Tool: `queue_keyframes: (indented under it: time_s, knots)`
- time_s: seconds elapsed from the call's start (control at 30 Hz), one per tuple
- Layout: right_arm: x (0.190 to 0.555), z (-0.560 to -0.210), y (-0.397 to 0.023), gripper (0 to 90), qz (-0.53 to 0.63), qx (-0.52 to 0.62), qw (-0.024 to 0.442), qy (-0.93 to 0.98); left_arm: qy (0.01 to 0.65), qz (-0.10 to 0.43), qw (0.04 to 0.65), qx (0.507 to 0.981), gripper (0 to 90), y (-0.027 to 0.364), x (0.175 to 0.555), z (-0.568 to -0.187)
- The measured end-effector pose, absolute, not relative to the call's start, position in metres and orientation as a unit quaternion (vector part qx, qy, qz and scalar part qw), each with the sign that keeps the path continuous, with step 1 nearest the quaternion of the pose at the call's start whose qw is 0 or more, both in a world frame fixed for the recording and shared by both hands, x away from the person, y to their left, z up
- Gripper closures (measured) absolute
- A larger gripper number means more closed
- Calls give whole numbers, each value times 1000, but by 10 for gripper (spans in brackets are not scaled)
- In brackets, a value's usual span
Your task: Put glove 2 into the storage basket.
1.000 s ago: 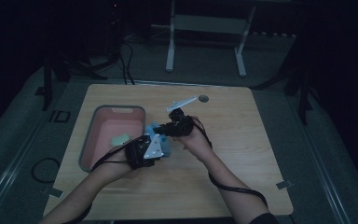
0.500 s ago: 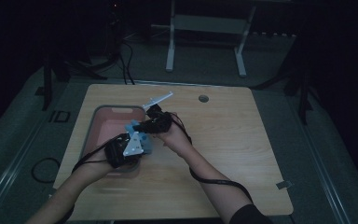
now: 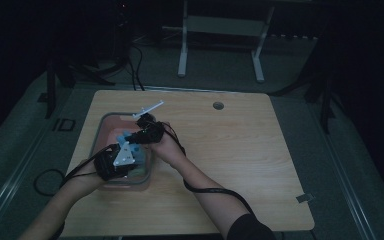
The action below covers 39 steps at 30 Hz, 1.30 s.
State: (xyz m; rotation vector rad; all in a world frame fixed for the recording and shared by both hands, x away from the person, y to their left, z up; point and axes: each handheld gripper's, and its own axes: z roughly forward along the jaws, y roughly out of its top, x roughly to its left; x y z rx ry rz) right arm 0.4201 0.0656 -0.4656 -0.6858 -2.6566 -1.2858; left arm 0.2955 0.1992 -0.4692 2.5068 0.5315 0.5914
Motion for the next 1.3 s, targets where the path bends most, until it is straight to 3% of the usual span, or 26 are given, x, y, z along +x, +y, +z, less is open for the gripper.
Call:
queue_keyframes:
  time_s: [0.47,0.63,0.7,1.0,1.17,1.3]
  knots:
    - [425,-487,71,809,-397,-236,43,-886,200,190,235,932,747,198,310,-491]
    - [426,-487,67,595,-401,-239,38,-883,199,176,232,936,732,196,313,-496]
    - [426,-485,64,556,-403,-241,30,-883,199,177,232,936,716,196,313,-496]
    - [423,-471,41,384,-426,-237,13,-873,222,187,249,924,547,199,310,-488]
    - [416,-466,27,274,-441,-230,8,-867,250,204,255,912,369,204,307,-477]
    - [410,-461,16,188,-458,-217,9,-862,272,208,277,898,282,205,303,-469]
